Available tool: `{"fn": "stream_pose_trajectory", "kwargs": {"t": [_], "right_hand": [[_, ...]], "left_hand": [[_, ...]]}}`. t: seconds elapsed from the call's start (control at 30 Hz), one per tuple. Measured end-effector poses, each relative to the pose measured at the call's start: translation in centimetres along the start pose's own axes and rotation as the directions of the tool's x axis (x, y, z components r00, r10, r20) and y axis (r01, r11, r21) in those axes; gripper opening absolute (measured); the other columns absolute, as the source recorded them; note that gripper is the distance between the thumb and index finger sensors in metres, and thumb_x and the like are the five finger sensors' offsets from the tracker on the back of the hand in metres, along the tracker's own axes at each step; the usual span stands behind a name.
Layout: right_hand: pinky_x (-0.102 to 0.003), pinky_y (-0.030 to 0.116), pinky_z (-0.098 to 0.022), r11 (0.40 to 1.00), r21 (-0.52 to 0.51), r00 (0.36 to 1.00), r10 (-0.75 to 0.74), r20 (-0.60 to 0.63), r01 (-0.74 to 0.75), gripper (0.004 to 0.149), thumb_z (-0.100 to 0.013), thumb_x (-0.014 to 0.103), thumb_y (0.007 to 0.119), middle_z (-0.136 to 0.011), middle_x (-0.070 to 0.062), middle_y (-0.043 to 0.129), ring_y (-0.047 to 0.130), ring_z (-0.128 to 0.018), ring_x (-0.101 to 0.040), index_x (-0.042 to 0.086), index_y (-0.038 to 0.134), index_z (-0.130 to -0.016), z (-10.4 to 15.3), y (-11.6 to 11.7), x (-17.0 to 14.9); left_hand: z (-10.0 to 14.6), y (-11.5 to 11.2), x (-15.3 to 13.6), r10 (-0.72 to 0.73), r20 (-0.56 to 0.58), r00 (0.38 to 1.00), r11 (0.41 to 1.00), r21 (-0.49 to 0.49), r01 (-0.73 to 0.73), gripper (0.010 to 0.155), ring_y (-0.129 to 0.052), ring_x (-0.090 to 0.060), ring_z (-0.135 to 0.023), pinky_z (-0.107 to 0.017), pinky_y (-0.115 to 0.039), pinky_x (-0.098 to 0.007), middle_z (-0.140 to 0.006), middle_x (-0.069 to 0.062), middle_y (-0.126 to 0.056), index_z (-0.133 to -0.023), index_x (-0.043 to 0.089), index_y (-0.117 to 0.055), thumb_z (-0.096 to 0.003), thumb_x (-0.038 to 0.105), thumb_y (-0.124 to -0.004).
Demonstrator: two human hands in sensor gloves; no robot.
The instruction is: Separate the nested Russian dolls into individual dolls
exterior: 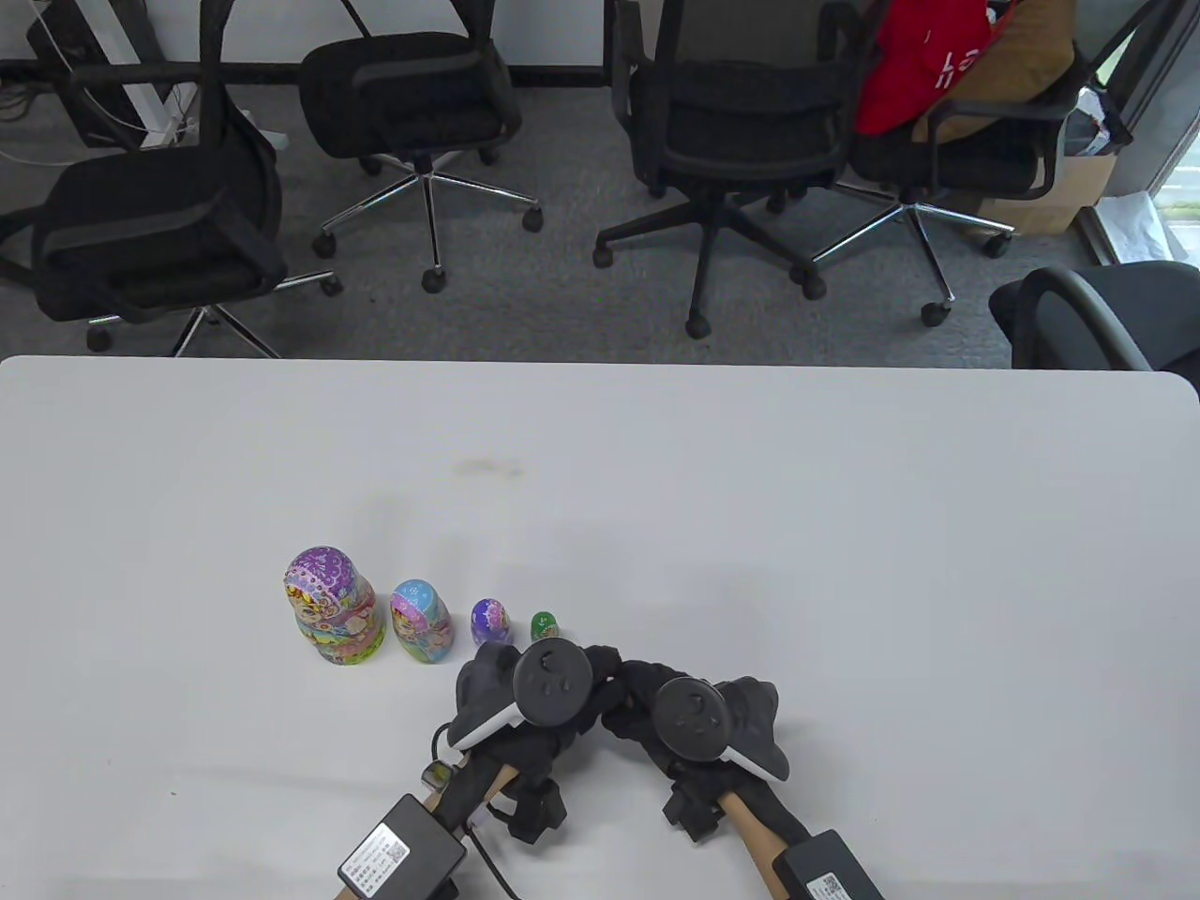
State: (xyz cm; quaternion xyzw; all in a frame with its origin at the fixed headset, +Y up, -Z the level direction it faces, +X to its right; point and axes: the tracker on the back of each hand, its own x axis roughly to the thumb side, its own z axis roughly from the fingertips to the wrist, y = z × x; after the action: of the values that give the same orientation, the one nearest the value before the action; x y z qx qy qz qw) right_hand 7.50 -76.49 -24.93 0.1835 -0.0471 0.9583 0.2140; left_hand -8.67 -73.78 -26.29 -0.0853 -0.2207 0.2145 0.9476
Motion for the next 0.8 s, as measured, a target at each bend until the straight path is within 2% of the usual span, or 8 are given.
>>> {"fn": "stream_pose_trajectory", "kwargs": {"t": [0.17,0.47,0.6,0.8], "right_hand": [[-0.027,0.089,-0.031,0.999,-0.025,1.000,0.024,-0.014,-0.024,0.058,-0.040,0.043,0.084,-0.067,-0.009,0.096,0.098,-0.043,-0.019,0.006,0.080,-0.085,0.0,-0.2,0.0],[-0.028,0.089,-0.031,1.000,-0.016,1.000,0.023,-0.020,-0.023,0.058,-0.040,0.042,0.085,-0.066,-0.010,0.096,0.098,-0.043,-0.020,0.006,0.080,-0.084,-0.1,-0.2,-0.2],[-0.029,0.089,-0.031,0.999,-0.001,0.998,0.042,-0.038,-0.042,0.058,-0.040,0.041,0.085,-0.066,-0.011,0.097,0.098,-0.043,-0.021,0.005,0.080,-0.084,-0.2,-0.4,-0.8],[-0.028,0.089,-0.031,0.999,-0.032,0.995,0.032,-0.093,-0.035,0.058,-0.040,0.041,0.085,-0.066,-0.011,0.096,0.098,-0.043,-0.021,0.005,0.080,-0.085,-0.2,-1.0,-2.2]], "left_hand": [[0.2,-0.2,0.2,-0.011,0.001,1.000,0.997,0.072,0.011,0.045,-0.104,-0.011,-0.051,-0.031,-0.093,-0.024,-0.077,-0.008,-0.102,-0.092,0.012,-0.086,-0.0531,0.034,-0.078],[0.6,0.1,0.8,-0.072,0.022,0.997,0.983,0.169,0.067,0.043,-0.103,-0.010,-0.049,-0.029,-0.093,-0.023,-0.074,-0.008,-0.103,-0.089,0.014,-0.089,-0.0512,0.033,-0.081],[0.8,0.5,0.9,-0.147,0.020,0.989,0.967,0.214,0.140,0.042,-0.103,-0.010,-0.049,-0.030,-0.093,-0.023,-0.074,-0.007,-0.103,-0.089,0.015,-0.089,-0.0513,0.033,-0.081],[0.6,-0.8,1.4,-0.319,0.027,0.947,0.937,0.161,0.311,0.042,-0.103,-0.010,-0.049,-0.030,-0.092,-0.024,-0.074,-0.007,-0.103,-0.089,0.015,-0.089,-0.0514,0.034,-0.081]]}}
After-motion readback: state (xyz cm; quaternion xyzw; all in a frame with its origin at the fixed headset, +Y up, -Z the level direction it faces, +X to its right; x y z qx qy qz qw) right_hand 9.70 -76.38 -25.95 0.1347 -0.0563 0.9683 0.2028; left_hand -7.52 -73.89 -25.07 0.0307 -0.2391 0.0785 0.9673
